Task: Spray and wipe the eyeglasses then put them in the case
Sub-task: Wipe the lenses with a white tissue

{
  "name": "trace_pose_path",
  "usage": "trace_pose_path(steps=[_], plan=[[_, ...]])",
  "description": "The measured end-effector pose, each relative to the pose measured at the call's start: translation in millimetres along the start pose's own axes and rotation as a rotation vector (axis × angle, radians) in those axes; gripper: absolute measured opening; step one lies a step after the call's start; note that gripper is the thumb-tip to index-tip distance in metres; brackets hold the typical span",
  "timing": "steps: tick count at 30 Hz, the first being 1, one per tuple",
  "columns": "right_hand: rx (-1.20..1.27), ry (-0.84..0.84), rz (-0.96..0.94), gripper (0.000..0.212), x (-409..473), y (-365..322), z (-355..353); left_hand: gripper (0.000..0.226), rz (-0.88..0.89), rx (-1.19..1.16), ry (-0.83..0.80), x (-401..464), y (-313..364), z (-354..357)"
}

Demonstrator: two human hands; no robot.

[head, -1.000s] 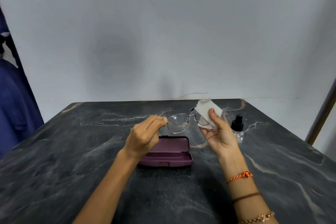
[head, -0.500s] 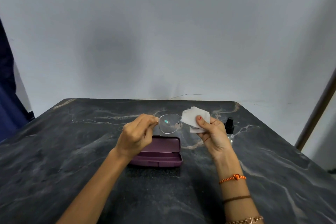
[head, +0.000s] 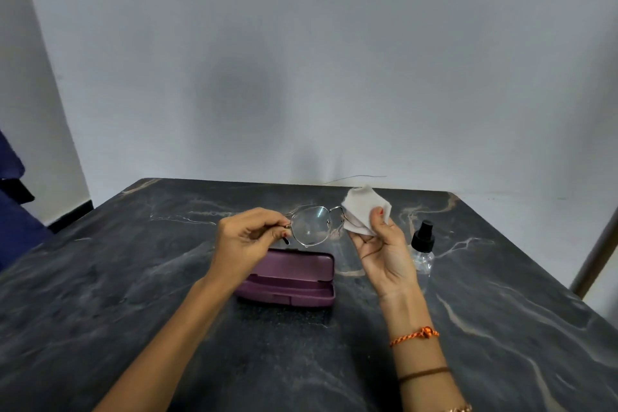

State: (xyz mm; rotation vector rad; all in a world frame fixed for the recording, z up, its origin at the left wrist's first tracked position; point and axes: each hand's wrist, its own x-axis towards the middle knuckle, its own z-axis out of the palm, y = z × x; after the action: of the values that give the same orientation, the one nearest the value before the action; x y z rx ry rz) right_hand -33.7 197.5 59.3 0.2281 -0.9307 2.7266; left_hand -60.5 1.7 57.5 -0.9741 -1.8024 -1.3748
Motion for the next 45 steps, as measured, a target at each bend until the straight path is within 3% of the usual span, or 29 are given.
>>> trace_pose_path(steps=[4, 8, 13, 18, 23, 28, 35, 45], plan=[[-0.027, 0.027, -0.025, 0.016, -0.3, -0.7, 2.7, 0.022, -0.031, -0.066, -0.057, 4.8, 4.6, -2.1], [-0.169, 0.162, -0.052, 0.009, -0.9, -3.8, 3.7, 0.015, 0.015, 0.067, -0.110, 12.9, 3.6, 2.2], [-0.411, 0.198, 0.027, 0.009, 0.6, -12.4, -2.3, 0.018, 0.106, 0.106, -0.025, 24.2, -7.9, 7.0], [-0.181, 0.187, 0.039, 0.014, 5.8, -13.5, -0.8, 0.032, -0.007, -0.022, 0.103, 30.4, -15.1, 16.9], [-0.049, 0.260, -0.012, 0.013, 4.2, -3.4, 0.0, 0.036, -0.008, -0.057, 0.212, 24.5, -23.3, 14.2], [0.055, 0.198, 0.062, 0.016, 0.0, 16.2, 8.7, 0.031, 0.014, -0.032, 0.341, 19.6, -29.9, 11.3], [0.028, 0.156, 0.151, 0.018, -9.1, 38.4, 20.2, 0.015, 0.097, 0.086, 0.351, 8.0, -21.8, 21.1], [0.051, 0.236, 0.098, 0.018, -9.1, 42.3, 18.4, 0.009, 0.133, 0.101, 0.375, 6.3, -18.9, 25.8]])
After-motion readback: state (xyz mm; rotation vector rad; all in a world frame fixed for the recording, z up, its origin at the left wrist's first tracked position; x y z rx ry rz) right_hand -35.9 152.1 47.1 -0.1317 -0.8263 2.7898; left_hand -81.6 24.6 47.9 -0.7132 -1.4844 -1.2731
